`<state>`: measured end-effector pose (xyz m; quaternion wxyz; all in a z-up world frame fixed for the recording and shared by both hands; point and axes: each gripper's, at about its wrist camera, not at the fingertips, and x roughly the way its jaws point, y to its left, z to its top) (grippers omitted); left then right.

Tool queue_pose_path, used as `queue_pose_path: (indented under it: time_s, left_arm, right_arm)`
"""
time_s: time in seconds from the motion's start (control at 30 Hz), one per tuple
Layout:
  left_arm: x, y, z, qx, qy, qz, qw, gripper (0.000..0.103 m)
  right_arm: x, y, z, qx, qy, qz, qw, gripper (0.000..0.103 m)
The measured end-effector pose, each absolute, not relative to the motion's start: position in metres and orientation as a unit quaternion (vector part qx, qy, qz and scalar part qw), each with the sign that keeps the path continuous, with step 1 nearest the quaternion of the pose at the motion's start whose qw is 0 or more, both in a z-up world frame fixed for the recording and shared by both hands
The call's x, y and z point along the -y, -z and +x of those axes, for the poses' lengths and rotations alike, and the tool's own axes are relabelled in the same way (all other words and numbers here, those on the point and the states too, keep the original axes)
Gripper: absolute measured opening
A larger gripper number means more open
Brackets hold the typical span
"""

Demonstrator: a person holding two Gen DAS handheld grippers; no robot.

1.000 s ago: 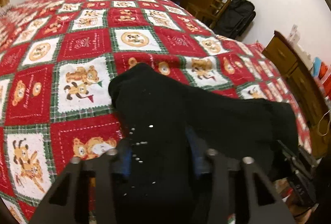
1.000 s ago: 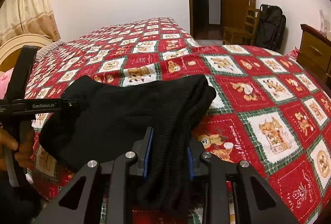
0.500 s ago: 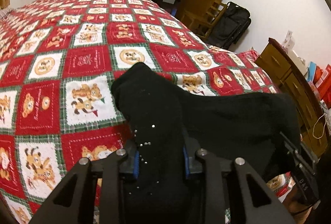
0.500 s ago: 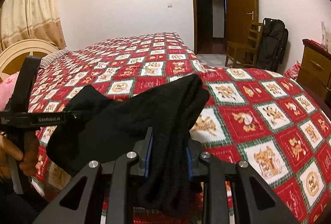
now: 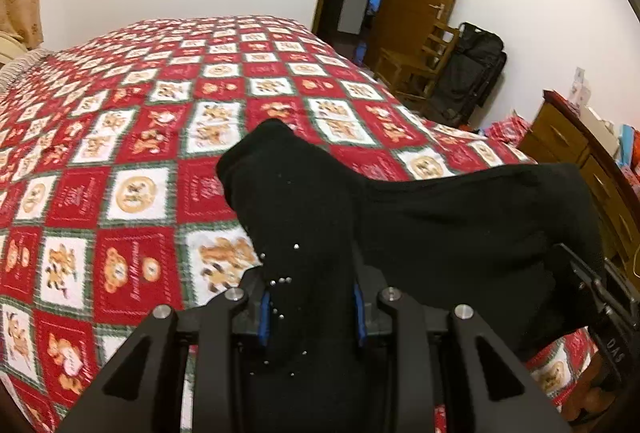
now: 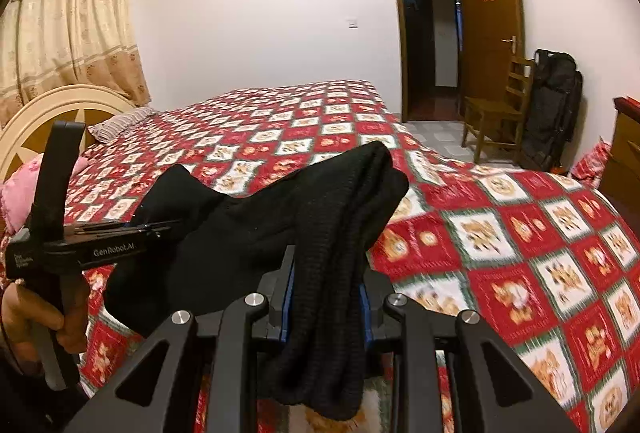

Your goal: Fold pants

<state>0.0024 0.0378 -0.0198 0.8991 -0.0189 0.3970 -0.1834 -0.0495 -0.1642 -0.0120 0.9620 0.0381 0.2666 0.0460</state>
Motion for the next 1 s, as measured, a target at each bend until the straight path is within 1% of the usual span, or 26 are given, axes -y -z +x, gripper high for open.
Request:
queue_pose_path:
  time_s: [0.37, 0.67, 1.0]
  left_arm:
    - [-0.086, 0.006, 0.044, -0.374, 0.107, -0.026, 0.921, 0.031]
    - [-0.123, 0.006, 0.077, -0.358, 0.032, -0.030, 0.933, 0.031]
    - [-0.151, 0.016, 0.121, -0.362, -0.022, -0.030, 0.931, 0.031]
  right_arm:
    - [0.121, 0.001, 0.035, -0.275, -0.102, 0.047, 0.955, 0.026]
    - [0.070, -0.001, 0.104, -0.271, -0.129, 0.006, 0.954, 0.026]
    - [0.034, 0.025, 0.188, -0.303, -0.146, -0.004, 0.942, 0.026]
